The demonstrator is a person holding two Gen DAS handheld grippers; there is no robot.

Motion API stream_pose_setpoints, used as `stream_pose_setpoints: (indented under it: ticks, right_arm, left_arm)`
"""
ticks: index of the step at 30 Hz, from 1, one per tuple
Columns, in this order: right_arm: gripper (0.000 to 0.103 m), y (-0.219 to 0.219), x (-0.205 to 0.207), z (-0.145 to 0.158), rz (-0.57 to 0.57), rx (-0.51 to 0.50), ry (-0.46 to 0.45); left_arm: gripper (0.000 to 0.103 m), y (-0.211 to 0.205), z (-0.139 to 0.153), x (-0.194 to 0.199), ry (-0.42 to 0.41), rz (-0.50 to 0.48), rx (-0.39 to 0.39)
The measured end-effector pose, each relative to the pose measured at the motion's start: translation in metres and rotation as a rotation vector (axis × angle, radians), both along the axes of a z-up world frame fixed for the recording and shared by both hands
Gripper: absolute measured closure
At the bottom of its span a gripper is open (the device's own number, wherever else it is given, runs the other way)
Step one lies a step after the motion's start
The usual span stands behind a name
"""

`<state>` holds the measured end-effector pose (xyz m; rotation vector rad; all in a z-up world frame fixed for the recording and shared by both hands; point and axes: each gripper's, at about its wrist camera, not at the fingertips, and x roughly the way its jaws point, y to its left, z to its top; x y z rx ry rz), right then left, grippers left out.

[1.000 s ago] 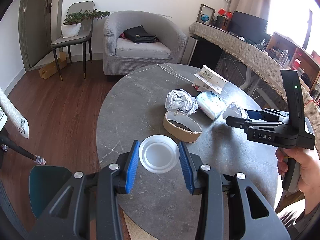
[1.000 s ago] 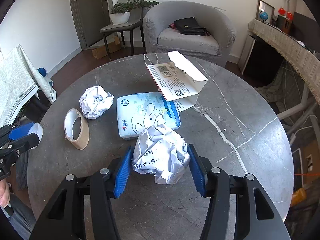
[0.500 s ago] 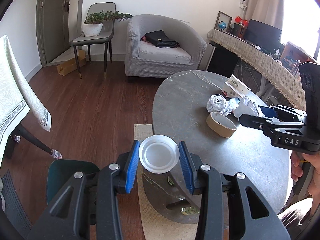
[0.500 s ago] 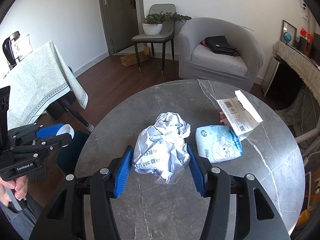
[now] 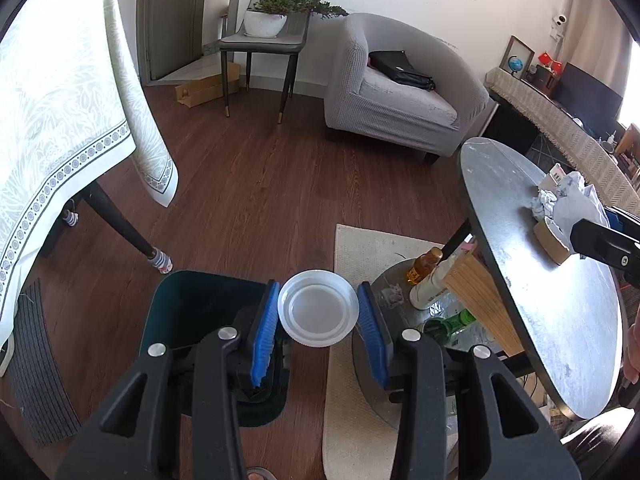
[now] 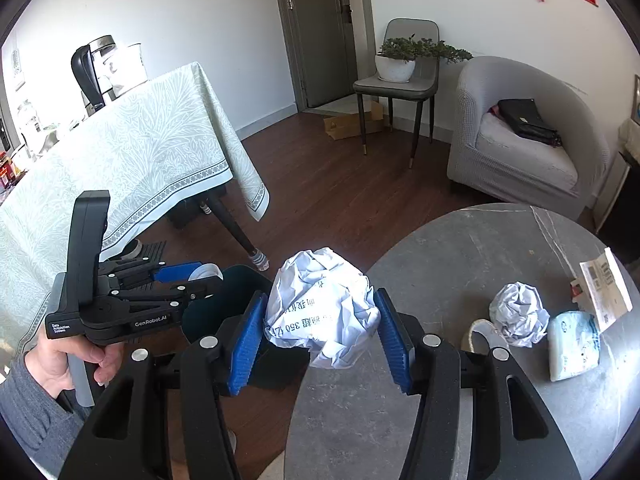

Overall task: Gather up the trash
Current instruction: 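Carry the lid and paper over the teal bin and open both grippers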

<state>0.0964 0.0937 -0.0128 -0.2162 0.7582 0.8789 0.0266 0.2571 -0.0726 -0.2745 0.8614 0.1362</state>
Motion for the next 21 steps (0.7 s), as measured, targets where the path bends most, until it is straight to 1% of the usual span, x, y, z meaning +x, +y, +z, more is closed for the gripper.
stream_pose_setpoints:
  ticks: [7,13,17,21]
  right_arm:
    - [0.048,0.044,-0.004,-0.014,0.056,0.0,0.025]
    - [0.048,0.084,-0.014,-0.029,0.112,-0.027,0.044]
    - [0.048,0.116,-0.025,-0.038,0.162,-0.052,0.052]
    - [0.048,0.14,-0.031,-0.053,0.196,-0.083,0.07]
  left_arm:
    - [0.061,0.037,-0.024,-0.014,0.063,0.058,-0.012]
    - [0.061,0.063,-0.048,-0.025,0.121,0.098,-0.037]
    - [0.061,0.073,-0.064,-0.028,0.162,0.117,-0.073]
    - [0.061,0.081,-0.077,-0.032,0.192,0.127,-0.09]
